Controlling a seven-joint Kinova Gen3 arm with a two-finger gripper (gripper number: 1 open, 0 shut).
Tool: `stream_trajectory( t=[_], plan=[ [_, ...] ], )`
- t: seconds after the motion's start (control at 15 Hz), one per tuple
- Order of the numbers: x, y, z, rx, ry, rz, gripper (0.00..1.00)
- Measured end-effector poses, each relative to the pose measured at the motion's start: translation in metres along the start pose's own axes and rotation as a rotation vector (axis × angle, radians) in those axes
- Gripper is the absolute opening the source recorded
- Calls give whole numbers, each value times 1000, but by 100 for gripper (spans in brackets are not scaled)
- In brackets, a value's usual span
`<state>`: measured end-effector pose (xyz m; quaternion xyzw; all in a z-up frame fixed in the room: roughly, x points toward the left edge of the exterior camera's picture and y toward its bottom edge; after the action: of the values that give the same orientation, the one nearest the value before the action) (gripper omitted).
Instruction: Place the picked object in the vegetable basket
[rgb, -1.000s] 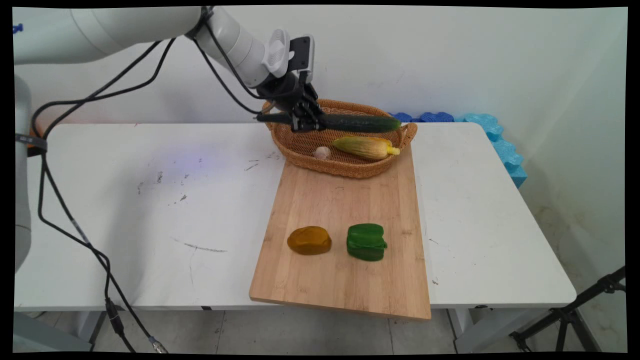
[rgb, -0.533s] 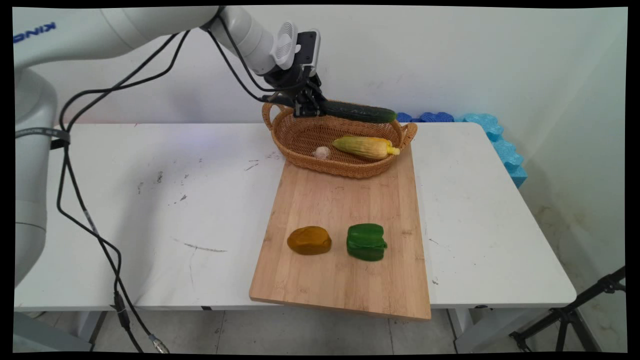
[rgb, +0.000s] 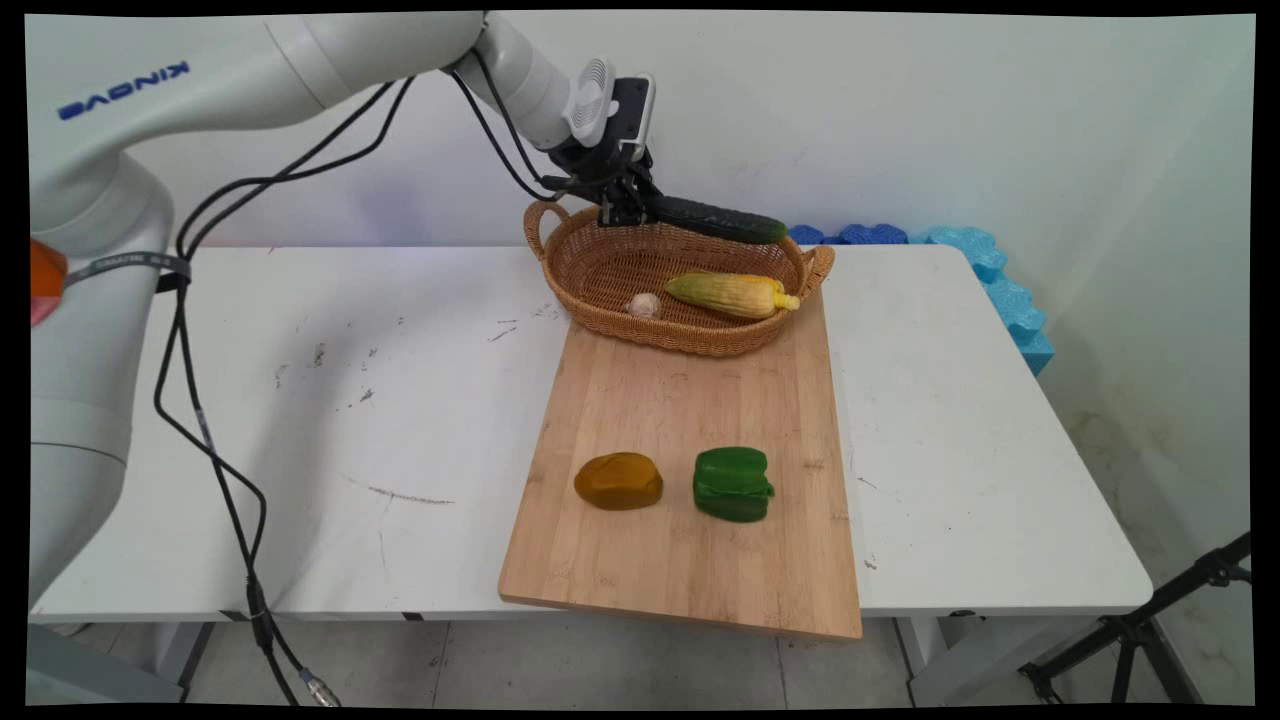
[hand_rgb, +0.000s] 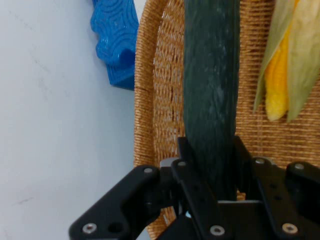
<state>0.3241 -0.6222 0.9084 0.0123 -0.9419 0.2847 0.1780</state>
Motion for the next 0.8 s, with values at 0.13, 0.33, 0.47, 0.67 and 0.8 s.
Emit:
stream_trajectory(
  t=[0.13,0.33,0.47,0.67,0.8],
  plan=[
    [-5,-3,13,0,-3,18,0],
    [-9,-5,25,-1,-5,34,0],
    [-12,-6,33,-1,-4,46,100],
    [-14,-6,40,-1,-2,58,100],
    [-15,-6,44,-2,1,67,100]
  ],
)
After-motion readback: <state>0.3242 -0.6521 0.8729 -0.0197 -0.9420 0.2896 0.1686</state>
